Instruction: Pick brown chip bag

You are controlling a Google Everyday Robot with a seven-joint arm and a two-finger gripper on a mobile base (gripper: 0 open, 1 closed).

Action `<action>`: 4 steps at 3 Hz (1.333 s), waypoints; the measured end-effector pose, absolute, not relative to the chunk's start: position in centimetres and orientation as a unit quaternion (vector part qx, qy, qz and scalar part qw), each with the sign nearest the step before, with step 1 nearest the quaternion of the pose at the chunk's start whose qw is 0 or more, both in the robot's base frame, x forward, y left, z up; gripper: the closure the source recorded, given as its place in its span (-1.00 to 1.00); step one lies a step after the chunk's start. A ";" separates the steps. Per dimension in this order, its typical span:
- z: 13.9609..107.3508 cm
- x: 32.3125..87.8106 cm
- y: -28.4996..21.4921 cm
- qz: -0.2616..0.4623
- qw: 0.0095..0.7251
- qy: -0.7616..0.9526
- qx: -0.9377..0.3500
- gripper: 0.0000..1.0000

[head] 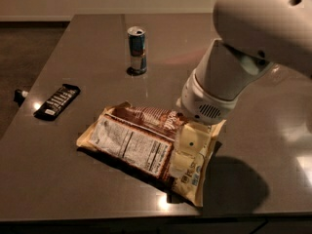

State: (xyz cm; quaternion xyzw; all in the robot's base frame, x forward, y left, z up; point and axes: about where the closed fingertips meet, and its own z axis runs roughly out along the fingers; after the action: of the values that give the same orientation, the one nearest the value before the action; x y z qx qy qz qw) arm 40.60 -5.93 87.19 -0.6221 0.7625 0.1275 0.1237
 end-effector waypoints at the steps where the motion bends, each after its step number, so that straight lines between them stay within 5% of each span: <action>1: 86.7 40.6 -5.4 0.133 0.104 0.758 -0.630 -0.47; 4: 95.6 43.4 -8.8 0.097 0.164 0.741 -0.644 0.92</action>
Offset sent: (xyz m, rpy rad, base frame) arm 0.0153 -0.0069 0.0206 -0.0153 0.0307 0.0661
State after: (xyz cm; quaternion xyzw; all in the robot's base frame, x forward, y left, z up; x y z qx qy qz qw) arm 43.42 -8.83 95.64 -0.6438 0.7411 0.0974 0.1635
